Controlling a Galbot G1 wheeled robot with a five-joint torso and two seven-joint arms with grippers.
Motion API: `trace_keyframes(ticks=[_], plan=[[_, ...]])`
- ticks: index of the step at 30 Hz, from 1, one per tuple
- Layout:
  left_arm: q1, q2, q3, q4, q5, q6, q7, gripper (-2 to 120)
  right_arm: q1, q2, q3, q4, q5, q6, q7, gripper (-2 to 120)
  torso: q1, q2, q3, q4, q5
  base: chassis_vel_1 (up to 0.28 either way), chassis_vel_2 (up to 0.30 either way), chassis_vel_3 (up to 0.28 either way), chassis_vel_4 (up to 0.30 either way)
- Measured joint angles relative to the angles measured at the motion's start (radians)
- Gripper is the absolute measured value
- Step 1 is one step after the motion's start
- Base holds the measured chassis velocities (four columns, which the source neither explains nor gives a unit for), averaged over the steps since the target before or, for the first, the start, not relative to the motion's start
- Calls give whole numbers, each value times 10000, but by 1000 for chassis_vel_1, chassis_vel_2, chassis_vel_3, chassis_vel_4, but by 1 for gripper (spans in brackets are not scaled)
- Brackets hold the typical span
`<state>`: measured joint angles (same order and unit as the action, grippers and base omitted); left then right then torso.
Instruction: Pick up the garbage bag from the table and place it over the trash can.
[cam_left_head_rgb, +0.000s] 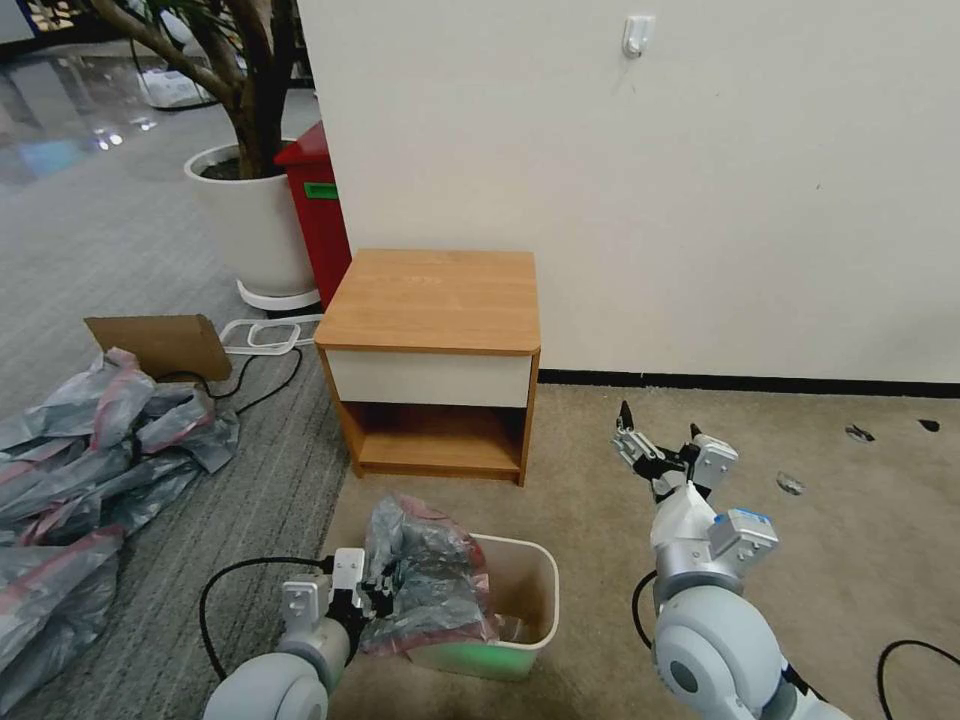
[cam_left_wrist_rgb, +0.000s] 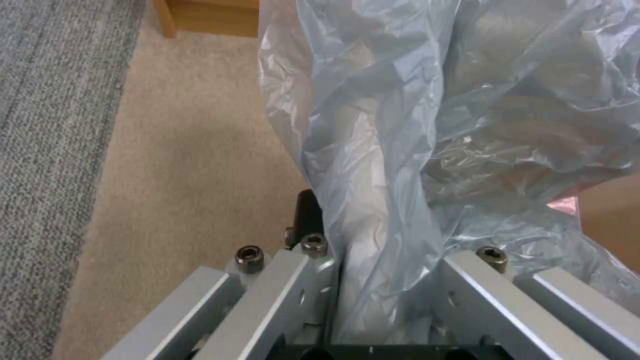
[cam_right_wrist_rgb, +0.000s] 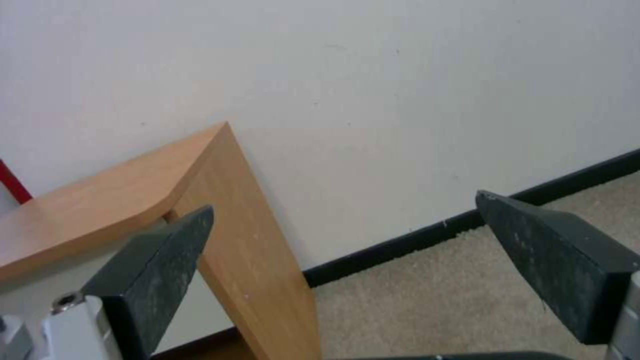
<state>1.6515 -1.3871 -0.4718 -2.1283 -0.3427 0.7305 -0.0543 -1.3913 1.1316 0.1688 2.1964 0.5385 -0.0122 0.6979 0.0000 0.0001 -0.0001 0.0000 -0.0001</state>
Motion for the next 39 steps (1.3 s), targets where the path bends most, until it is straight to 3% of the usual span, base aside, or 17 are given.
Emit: trace_keyframes(ticks=[4, 7, 9, 12, 21, 31, 39], plan=[[66, -17, 36, -65, -52, -246, -204, 5, -36, -55, -104, 204, 63, -24, -109, 100, 0, -1, 1, -2, -3, 0, 0, 0, 0], [216, 12, 82, -96, -30, -1323, -190, 5, -219, -394, -367, 844, 1131, -105, -1211, 100, 0, -2, 4, -2, -8, 0, 0, 0, 0], [224, 21, 80, -96, -6, -1498, -169, 5, -236, -441, -408, 923, 1249, -134, -1312, 100, 0, -2, 4, -2, -9, 0, 0, 0, 0], [286, 119, -15, -92, 207, -2968, 183, 5, -307, -1185, -994, 1766, 2578, -866, -2464, 100, 0, -2, 2, -1, -6, 0, 0, 0, 0], [424, 148, 3, -258, 650, -4396, 742, 5, 239, -2368, -2200, 1982, 3377, -2467, -3943, 100, 1, -2, 2, 0, 0, 0, 0, 0, 0], [583, 120, 10, -382, 818, -5151, 907, 5, 816, -2063, -3032, 1008, 3713, -2935, -3909, 100, 0, -2, 1, 0, 1, 0, 0, 0, 0], [730, 116, -6, -494, 823, -5698, 1345, 5, 1512, -1367, -3251, 68, 4218, -3298, -2830, 100, 0, -2, 1, 0, 1, 0, 0, 0, 0]])
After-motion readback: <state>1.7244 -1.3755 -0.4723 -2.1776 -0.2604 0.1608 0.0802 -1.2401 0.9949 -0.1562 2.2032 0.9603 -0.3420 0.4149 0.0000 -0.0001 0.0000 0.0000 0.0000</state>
